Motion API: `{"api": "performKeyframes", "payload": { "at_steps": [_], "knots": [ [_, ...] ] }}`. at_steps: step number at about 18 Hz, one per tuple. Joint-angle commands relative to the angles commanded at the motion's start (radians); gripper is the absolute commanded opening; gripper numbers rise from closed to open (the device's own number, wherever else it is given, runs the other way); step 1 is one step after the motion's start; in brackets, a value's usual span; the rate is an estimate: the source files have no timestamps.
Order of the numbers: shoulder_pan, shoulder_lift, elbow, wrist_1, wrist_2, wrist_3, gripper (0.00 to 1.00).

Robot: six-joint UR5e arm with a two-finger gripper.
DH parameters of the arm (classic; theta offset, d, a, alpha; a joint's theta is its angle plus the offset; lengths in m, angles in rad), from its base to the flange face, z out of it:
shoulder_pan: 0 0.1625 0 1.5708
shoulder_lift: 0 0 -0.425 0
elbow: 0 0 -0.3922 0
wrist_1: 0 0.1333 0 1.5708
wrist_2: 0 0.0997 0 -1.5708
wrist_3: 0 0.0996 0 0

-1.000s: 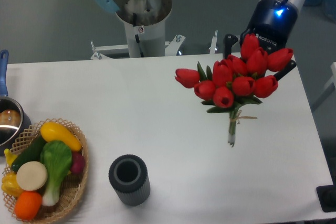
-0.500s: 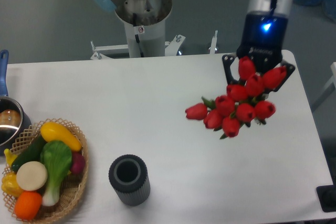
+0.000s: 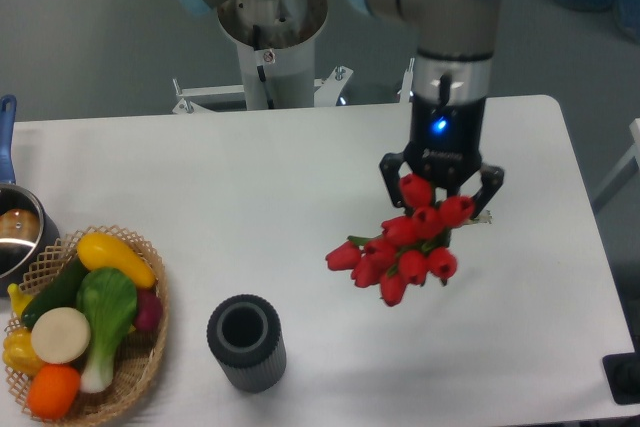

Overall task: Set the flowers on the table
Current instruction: 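Lower the tulip bouquet toward the table beside the black cup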

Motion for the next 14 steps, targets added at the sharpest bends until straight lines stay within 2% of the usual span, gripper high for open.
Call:
{"api": "performKeyframes", "payload": {
  "at_steps": [2, 8, 14],
  "knots": [
    [-0.002, -0.012, -0.026, 0.002, 0.029, 0.032, 0.37],
    [-0.029, -0.046, -0.051, 0.0, 0.086, 0.077, 0.37],
    [-0.071, -0.118, -0.054, 0.0, 0.118, 0.078, 0.37]
  ]
}}
